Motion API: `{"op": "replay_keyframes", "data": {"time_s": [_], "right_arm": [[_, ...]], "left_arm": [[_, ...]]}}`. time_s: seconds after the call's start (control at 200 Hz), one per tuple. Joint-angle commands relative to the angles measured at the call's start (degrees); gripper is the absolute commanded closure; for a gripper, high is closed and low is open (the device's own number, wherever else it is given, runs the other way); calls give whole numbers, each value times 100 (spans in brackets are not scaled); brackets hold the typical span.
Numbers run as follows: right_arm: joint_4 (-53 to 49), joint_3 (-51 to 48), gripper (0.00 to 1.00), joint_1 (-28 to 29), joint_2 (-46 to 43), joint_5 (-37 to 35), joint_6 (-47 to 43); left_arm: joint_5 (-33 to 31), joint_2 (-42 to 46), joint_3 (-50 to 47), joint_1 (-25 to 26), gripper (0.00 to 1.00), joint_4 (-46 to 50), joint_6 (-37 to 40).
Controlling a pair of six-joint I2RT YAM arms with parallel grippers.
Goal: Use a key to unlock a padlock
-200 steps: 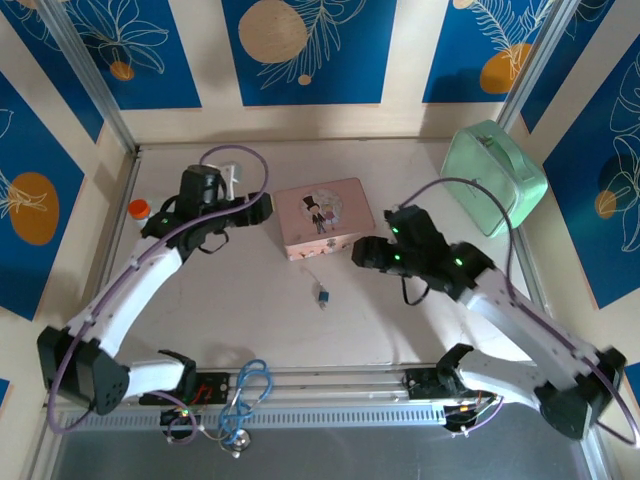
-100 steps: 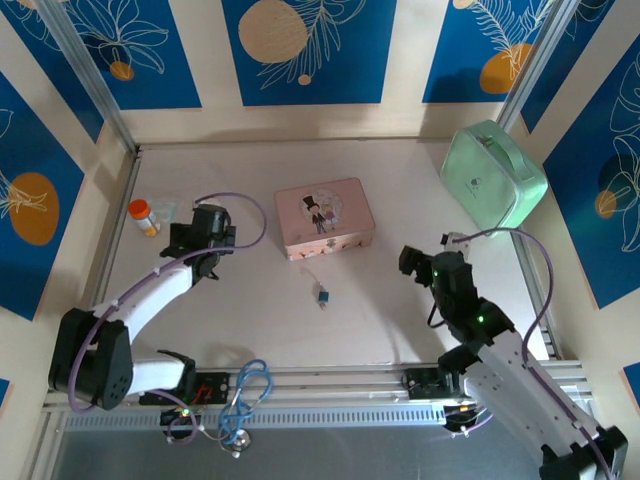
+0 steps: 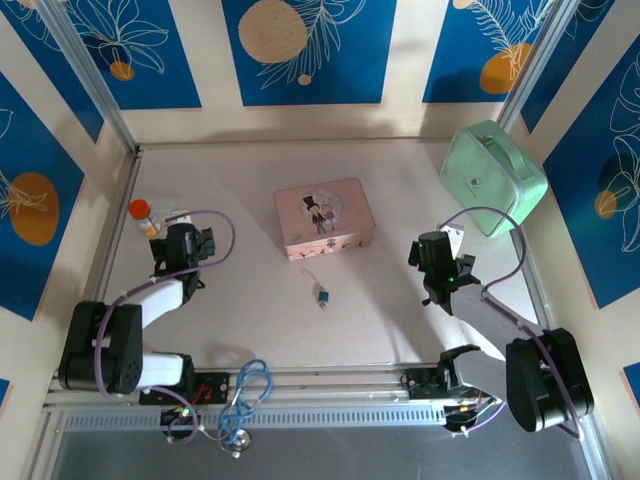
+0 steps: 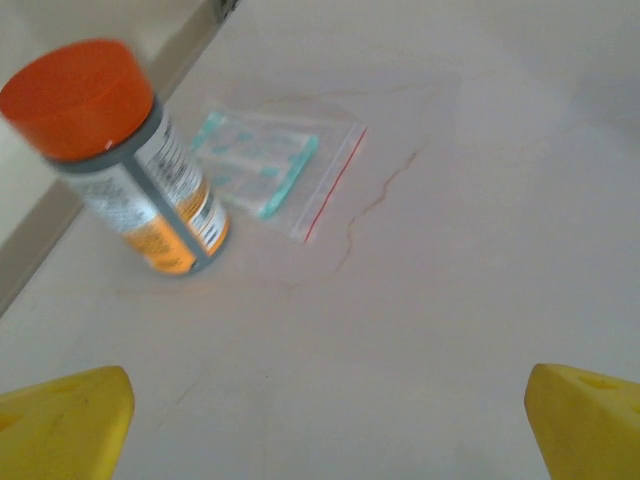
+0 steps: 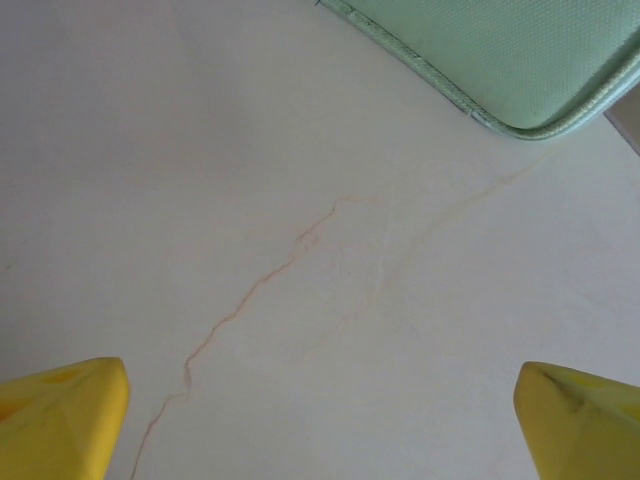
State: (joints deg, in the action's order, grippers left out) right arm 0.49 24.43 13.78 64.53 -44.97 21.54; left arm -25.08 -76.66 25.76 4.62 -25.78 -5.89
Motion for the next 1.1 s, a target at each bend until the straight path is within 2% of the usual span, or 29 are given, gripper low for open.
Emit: {"op": "replay_keyframes", "data": {"time_s": [0.0, 0.085, 0.17, 0.195, 0.235, 0.32, 0.36, 0.39, 0.425, 0.485, 0.54, 0.735, 0.875, 1.095], "right_arm": [[1346, -27, 1, -341, 295, 647, -500], [1945, 45, 1, -640, 647, 1293, -810], [2619, 168, 1, -830, 1091, 2074, -1170], [2826, 212, 1, -842, 1243, 2256, -1288], [3181, 263, 1, -842, 1466, 2592, -1491], [3852, 274, 1, -880, 1984, 3259, -1904], [4045, 261, 1, -1104, 2175, 3349, -1640], [3910, 229, 1, -1414, 2096, 3915, -1461], [4347, 46, 1, -1642, 2162, 4377, -1349], [4843, -138, 1, -1464, 2312, 4192, -1492], [4476, -29, 1, -1407, 2245, 4053, -1535], [4602, -59, 1, -1384, 2272, 4028, -1556], [4557, -53, 1, -1341, 2261, 3939, -1588], [4540, -47, 1, -1378, 2265, 4021, -1574]], "left_arm": [[619, -363, -65, -116, 0, -1306, 214], [1223, -902, -191, -122, 0, -2063, 486], [2337, -1291, -325, -84, 0, -2635, 896], [2318, -1367, -437, -84, 0, -2972, 902], [2051, -1269, -416, -84, 1, -2697, 759], [2007, -1307, -419, -76, 1, -2784, 775], [2007, -1316, -414, -76, 0, -2807, 778], [1999, -1336, -416, -76, 0, -2837, 789], [2003, -1316, -405, -76, 0, -2760, 774], [1986, -1327, -397, -67, 0, -2780, 800], [1972, -1349, -388, -67, 0, -2794, 800], [1845, -1313, -435, 0, 0, -2843, 839], [1153, -1347, -651, 327, 0, -3371, 1026], [1173, -1342, -651, 329, 1, -3336, 1012]]}}
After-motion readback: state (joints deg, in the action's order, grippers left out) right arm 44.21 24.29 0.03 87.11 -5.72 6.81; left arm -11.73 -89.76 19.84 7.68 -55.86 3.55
